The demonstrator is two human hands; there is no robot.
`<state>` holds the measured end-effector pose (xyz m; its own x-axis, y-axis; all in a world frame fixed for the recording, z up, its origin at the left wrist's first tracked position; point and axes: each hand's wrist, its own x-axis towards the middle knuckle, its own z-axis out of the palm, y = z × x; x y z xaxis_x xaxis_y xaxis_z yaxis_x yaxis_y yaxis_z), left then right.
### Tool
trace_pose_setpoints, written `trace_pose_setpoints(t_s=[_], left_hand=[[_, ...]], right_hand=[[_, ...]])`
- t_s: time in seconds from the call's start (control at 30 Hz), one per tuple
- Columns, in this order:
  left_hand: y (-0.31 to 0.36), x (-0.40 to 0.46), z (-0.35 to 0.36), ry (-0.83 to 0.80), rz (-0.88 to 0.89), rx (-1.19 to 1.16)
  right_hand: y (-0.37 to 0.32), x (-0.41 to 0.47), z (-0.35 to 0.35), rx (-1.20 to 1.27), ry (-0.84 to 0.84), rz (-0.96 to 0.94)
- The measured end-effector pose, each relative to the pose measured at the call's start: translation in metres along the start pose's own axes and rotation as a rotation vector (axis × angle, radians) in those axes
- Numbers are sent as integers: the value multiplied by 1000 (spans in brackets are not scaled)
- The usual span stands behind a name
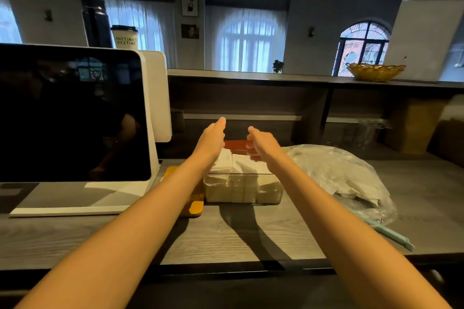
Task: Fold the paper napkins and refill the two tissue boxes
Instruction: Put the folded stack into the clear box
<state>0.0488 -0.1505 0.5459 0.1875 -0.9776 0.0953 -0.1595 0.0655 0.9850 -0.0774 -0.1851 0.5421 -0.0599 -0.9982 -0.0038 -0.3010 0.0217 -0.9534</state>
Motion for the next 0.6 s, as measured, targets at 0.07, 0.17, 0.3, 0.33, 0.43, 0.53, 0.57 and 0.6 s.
trace_pose_setpoints(t_s=[0.07,0.17,0.3,0.33,0.43,0.53,0.57,0.6], left_hand=[[9,-11,8,17,90,-21],[21,-35,29,9,180,-96],[24,-72,74,-88,246,-200],[22,-79,86,-109,250,-224],[14,-96,122,-158,253,-249],[-2,-102,155,-215,220,-254],[-9,-102,164,-231,206,-250],[-16,-100,172,-247,198,-242]], right_hand=[[-6,-15,-10,143,86,-109],[-7,-41,-33,284,192,-240],[8,-74,-73,358,267,-353],[13,-80,-84,365,278,-363],[36,-90,-114,332,340,-344],[65,-90,-145,315,423,-269],[75,-88,-154,309,435,-230],[86,-85,-163,291,444,-191]])
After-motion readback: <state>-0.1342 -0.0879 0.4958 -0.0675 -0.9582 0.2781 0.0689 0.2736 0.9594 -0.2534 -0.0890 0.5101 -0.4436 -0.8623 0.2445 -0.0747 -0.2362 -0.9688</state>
